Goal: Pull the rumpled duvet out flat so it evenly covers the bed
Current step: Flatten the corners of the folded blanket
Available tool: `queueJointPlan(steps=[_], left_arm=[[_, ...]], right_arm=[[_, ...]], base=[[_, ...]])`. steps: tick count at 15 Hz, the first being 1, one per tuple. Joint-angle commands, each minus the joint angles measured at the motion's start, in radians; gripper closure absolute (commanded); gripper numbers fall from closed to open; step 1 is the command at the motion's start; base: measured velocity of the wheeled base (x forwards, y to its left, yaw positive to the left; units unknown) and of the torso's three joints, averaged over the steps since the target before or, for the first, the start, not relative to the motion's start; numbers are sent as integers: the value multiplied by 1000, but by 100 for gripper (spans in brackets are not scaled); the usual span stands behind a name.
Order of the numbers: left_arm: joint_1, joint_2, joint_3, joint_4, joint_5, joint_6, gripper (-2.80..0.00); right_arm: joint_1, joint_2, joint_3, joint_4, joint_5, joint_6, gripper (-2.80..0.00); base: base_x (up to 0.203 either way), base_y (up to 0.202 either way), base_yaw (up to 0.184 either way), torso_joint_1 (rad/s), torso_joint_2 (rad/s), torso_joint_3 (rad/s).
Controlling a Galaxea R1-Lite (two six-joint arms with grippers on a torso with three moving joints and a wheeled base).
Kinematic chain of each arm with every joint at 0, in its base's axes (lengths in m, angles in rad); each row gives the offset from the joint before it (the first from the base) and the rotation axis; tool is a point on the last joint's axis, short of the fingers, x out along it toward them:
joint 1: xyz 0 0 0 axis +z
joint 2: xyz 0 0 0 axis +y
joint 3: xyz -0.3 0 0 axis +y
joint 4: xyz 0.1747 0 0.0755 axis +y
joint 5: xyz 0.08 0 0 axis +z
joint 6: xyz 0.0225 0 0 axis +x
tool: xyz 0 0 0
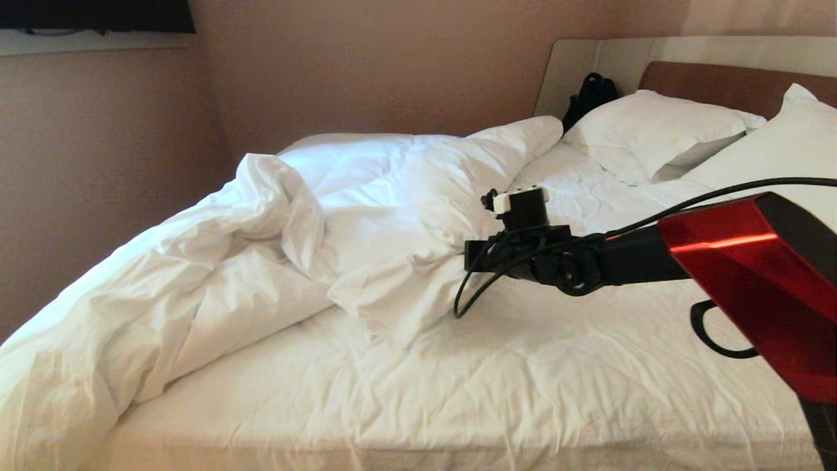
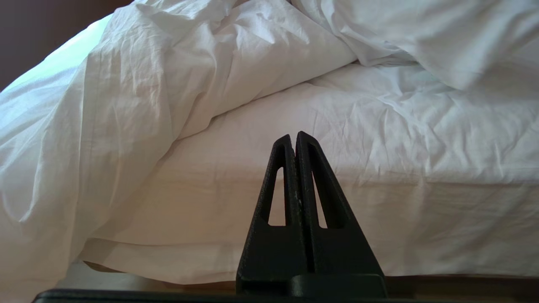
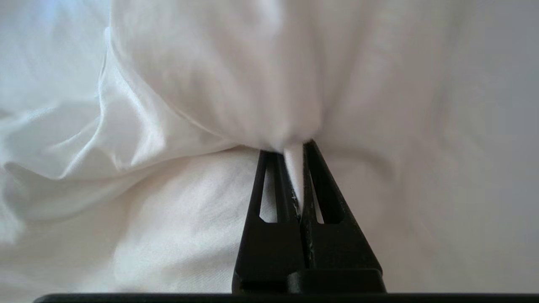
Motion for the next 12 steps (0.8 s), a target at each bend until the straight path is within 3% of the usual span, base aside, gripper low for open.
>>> queueJointPlan(steps=[1, 7, 12], left_arm=[[0, 0, 0, -1, 0, 0, 0], [0, 0, 0, -1, 0, 0, 0], [0, 1, 0, 1, 0, 0, 0]], right_arm=[[-13, -150, 142, -5, -11, 12, 0], [-142, -475, 416, -71, -11, 27, 0], [-355, -699, 571, -77, -5, 34, 0]], base=[[0, 0, 0, 0, 0, 0], [0, 0, 0, 0, 0, 0], [0, 0, 0, 0, 0, 0]])
